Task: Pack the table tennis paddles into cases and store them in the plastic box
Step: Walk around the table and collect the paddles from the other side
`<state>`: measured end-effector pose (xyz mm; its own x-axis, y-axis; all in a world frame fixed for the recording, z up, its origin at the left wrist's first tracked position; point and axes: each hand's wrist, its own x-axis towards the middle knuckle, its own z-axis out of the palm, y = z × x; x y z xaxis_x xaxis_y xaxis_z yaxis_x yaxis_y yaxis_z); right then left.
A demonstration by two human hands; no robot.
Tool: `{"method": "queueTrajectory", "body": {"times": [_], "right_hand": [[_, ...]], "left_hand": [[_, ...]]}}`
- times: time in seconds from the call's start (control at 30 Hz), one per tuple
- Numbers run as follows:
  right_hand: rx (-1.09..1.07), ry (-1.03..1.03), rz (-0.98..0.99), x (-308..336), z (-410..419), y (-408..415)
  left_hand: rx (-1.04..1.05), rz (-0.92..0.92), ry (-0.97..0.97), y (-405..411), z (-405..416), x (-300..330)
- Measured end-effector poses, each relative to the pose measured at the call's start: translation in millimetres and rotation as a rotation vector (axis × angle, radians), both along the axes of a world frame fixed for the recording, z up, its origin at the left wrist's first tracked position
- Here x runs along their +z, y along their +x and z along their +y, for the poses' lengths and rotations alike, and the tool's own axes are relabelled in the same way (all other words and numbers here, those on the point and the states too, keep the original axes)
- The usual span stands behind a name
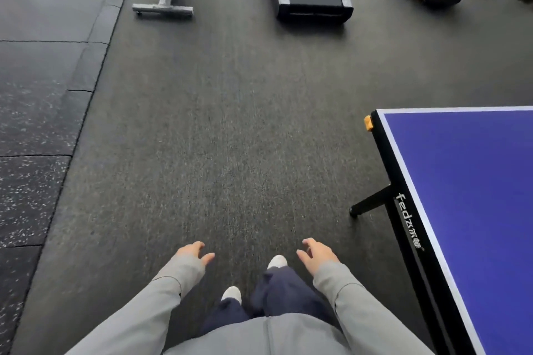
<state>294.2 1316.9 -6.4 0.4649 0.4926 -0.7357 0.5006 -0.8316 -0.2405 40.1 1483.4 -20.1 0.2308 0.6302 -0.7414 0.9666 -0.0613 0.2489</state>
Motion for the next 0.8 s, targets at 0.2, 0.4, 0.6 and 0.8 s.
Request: {"method": "queueTrajectory", "body": {"times": [0.2,0.4,0.6,0.8], "right_hand": [[-0.118,-0.023,0.025,-13,51,85],[-0.240,-0.032,0.028,-17,111,207],[-0.303,0.076,0.033,-1,181,291],[-0.385,0.063,0.050,-7,234,348]], "left_hand": [[-0.114,0.021,-0.001,101,72,-2],[-0.211,0.011,0.067,229,153,5],[-0.270,-0.031,0.069,337,219,20],[-0.328,-0.064,0.017,417,289,10]]}}
